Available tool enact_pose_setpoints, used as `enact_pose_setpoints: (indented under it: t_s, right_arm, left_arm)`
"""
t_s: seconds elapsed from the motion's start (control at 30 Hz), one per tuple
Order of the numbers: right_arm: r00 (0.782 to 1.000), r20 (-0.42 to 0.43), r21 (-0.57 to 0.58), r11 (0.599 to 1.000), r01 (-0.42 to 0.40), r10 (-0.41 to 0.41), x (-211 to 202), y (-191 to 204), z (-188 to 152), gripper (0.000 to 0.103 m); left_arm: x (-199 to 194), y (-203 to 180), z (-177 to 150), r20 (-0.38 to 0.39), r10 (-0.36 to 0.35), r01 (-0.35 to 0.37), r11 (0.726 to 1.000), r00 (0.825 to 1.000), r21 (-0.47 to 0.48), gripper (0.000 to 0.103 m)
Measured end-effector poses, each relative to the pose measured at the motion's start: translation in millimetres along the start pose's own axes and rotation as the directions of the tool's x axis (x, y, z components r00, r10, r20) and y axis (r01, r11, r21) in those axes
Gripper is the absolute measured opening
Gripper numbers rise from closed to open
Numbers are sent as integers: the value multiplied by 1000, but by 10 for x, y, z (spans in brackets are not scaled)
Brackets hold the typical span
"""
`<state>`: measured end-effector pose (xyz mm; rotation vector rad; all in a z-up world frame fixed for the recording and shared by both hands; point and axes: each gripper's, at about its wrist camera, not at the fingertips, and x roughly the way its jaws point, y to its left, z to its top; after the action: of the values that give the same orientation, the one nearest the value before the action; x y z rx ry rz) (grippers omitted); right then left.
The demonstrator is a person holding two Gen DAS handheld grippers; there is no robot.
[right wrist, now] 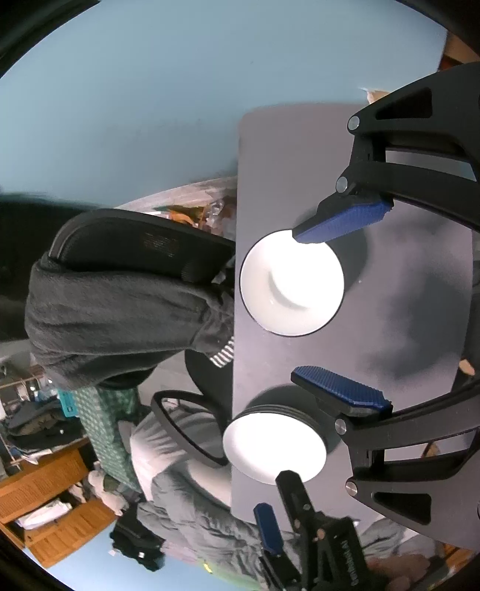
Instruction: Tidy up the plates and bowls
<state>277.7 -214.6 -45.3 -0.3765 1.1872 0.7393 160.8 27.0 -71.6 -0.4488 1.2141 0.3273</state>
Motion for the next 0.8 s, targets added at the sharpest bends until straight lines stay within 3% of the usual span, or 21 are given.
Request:
enact_pose_setpoints:
  t_s: [0.23, 0.37, 0.8]
  right_arm:
    - [999, -43, -16, 999, 33, -34, 149, -175, 12, 69]
    - [997, -64, -31, 999, 43, -45, 222, -301, 27, 69]
    - [971, -236, -41, 998, -47, 36, 871, -711, 148, 69]
  left_arm:
    - [214, -38, 38, -42, 7, -7, 1000, 999, 9, 75]
    - [354, -139, 86, -58, -25, 25, 1000, 998, 5, 76]
    - [1121, -486, 278, -181, -151, 138, 987, 972, -78, 78]
